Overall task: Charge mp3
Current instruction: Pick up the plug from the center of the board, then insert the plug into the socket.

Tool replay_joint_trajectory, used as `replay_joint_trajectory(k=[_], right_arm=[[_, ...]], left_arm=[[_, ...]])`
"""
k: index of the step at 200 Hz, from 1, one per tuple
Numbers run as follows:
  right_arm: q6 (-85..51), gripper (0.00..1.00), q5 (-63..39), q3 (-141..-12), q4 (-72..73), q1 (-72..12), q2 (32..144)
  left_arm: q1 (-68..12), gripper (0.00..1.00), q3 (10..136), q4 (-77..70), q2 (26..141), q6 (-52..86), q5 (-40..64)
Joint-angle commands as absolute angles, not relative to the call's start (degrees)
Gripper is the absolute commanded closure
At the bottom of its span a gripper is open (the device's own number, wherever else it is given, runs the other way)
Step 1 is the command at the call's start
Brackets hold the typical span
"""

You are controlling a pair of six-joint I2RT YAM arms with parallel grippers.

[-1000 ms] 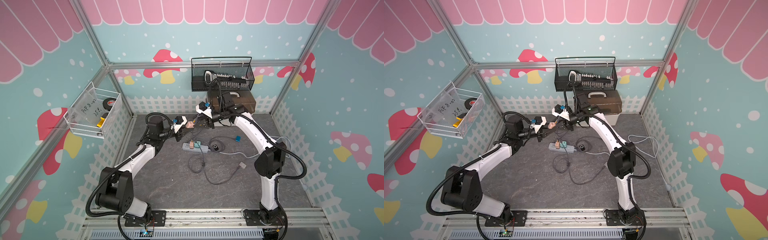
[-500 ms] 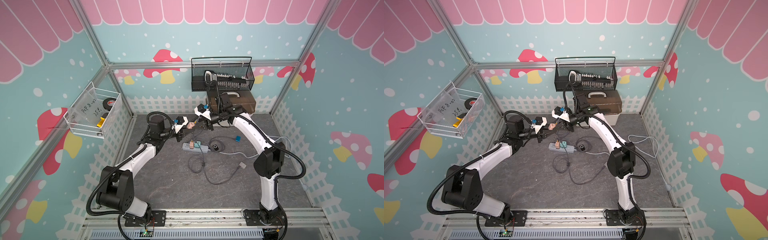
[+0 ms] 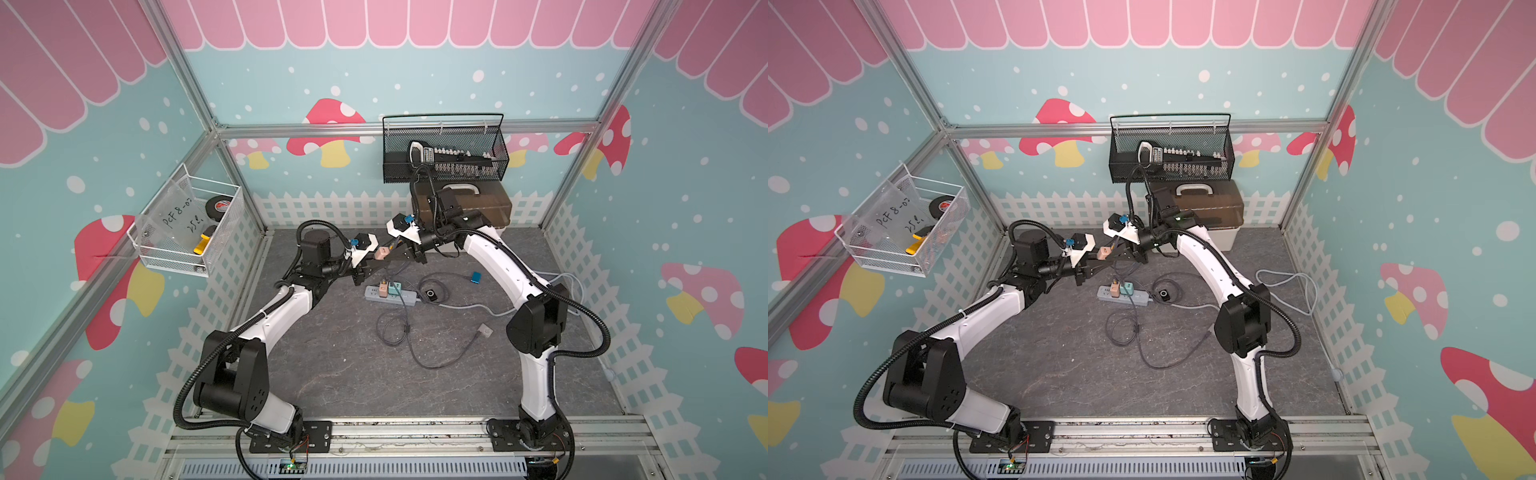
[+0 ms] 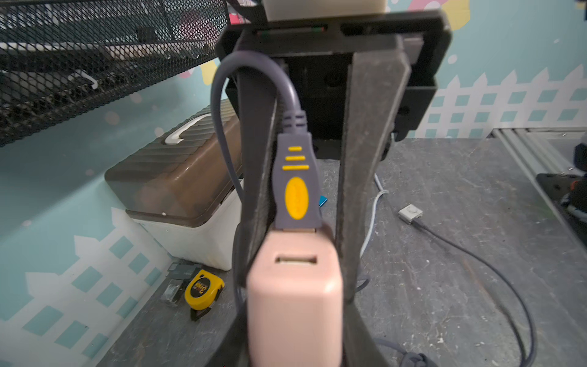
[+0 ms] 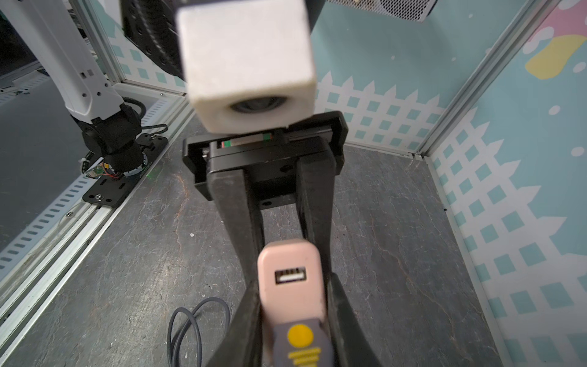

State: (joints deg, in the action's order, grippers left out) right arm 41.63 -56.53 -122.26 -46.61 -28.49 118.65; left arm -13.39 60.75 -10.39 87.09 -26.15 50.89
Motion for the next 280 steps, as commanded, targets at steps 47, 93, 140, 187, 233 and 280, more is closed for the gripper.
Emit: replay_joint_trajectory(k=[47, 93, 140, 187, 233, 280], right_arm=[[25.1, 0.96, -33.9, -125.2, -39.9, -29.4, 123.2], [20.6, 0.95, -16.8, -128.6, -36.9, -31.7, 127.1], [19.6, 0.95, -17.9, -132.3, -38.6, -35.5, 130.7], [19.4, 0.96, -16.0, -130.0, -39.1, -37.9, 133.2], [19.2, 0.98, -21.1, -128.4, -40.9, -38.1, 134.1], [20.6, 0.99, -23.7, -127.7, -45.0, -38.4, 135.7]], left_arm=[[-6.0, 0.01, 50.8, -24.2, 77.7, -6.8, 31.0], [-1.9, 0.01, 55.4, -3.9, 75.7, 2.6, 10.9], [2.4, 0.02, 60.0, 7.7, 77.5, 11.4, 9.1], [4.3, 0.02, 60.0, 8.7, 79.7, 15.7, 11.3], [4.4, 0.01, 60.0, 8.9, 80.8, 15.9, 11.9], [4.4, 0.02, 59.8, 8.8, 81.0, 15.7, 12.7]])
